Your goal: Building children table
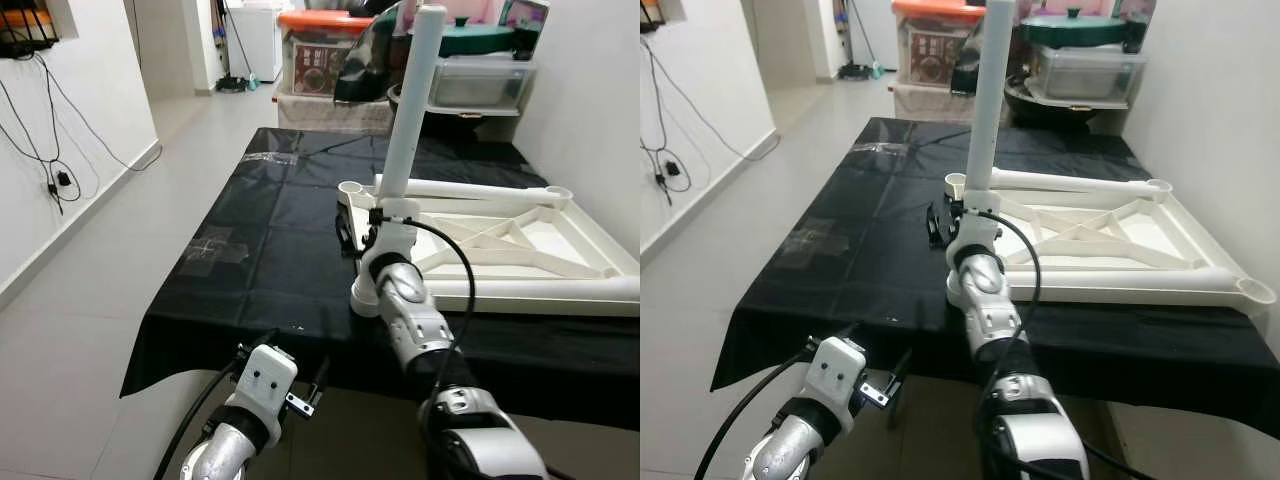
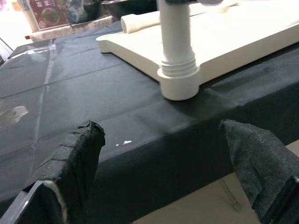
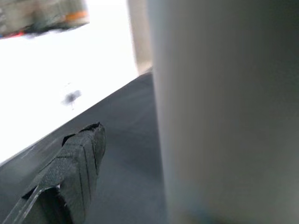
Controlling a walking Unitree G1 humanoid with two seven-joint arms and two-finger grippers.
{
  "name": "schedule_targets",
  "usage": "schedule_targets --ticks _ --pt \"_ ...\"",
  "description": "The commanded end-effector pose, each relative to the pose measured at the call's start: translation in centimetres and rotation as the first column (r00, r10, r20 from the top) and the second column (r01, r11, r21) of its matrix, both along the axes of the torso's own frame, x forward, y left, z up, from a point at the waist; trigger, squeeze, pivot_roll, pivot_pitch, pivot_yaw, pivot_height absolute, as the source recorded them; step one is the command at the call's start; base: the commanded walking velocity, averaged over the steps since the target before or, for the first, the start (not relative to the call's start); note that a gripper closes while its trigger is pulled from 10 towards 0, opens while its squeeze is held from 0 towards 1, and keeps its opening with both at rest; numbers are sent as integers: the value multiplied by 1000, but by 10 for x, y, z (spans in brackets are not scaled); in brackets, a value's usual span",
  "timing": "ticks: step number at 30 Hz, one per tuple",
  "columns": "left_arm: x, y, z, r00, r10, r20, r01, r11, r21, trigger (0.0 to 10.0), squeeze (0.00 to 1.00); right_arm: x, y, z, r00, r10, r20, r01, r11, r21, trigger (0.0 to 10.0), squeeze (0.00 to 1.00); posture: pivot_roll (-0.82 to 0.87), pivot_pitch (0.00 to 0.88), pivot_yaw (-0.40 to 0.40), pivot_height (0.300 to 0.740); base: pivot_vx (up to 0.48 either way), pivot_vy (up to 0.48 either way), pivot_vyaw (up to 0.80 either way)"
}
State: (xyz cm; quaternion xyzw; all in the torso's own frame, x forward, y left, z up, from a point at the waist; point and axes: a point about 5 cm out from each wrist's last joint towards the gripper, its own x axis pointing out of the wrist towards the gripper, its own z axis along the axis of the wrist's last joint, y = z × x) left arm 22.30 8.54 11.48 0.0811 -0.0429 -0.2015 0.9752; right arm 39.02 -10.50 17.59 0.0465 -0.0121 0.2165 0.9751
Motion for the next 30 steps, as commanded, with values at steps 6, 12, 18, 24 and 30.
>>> schedule_targets --ticks 6,12,18,24,30 --pt "0 0 -1 1000 -1 -6 1 1000 1 10000 0 -5 27 -3 932 356 -71 -361 930 -76 10000 0 73 0 -63 740 0 0 0" --pt "-2 1 0 1000 14 -3 -14 1000 -2 10000 0 -10 40 -7 854 504 -132 -517 850 -102 10000 0 93 0 -76 740 0 0 0" --pt "-4 0 1 1000 22 -6 -22 1000 -10 10000 0 -10 44 -10 836 528 -148 -544 832 -110 2627 0 90 0 -79 740 0 0 0" --pt "-6 0 2 1000 25 -8 -25 1000 -14 10000 0 -9 43 -8 852 510 -118 -518 853 -63 0 0 93 0 -82 740 0 0 0" --pt "-7 0 2 1000 28 -9 -28 999 -17 10000 0 -4 37 -8 920 380 -99 -384 923 -28 0 0 86 0 -82 740 0 0 0"
